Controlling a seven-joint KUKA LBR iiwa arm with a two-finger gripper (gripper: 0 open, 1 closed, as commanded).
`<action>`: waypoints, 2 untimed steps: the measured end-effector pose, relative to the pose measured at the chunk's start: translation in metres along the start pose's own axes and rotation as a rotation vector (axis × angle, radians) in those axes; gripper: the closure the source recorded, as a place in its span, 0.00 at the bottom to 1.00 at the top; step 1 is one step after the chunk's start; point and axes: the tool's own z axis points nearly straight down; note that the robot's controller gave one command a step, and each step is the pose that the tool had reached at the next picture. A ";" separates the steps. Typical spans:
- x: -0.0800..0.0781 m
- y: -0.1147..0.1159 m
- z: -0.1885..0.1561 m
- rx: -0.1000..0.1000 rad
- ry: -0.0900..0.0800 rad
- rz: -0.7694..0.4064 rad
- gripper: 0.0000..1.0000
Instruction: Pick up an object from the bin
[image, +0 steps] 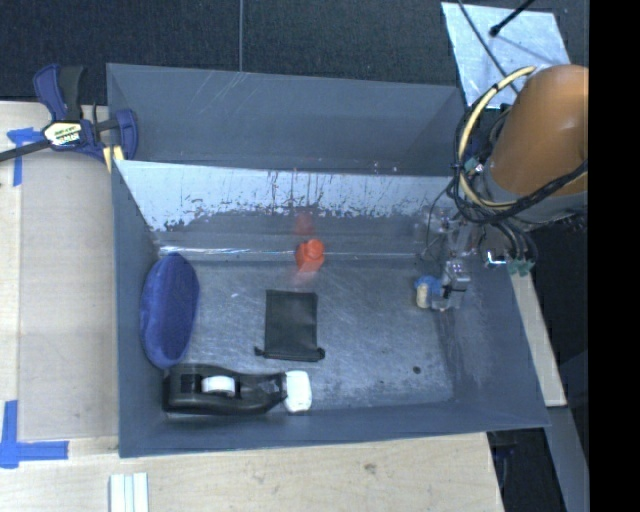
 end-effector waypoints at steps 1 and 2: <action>-0.002 -0.050 0.103 0.001 0.000 -0.086 0.00; -0.022 -0.063 0.136 0.002 -0.010 -0.213 0.00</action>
Offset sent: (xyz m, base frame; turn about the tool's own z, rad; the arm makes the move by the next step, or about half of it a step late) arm 0.0027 -0.0470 -0.0983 -0.0899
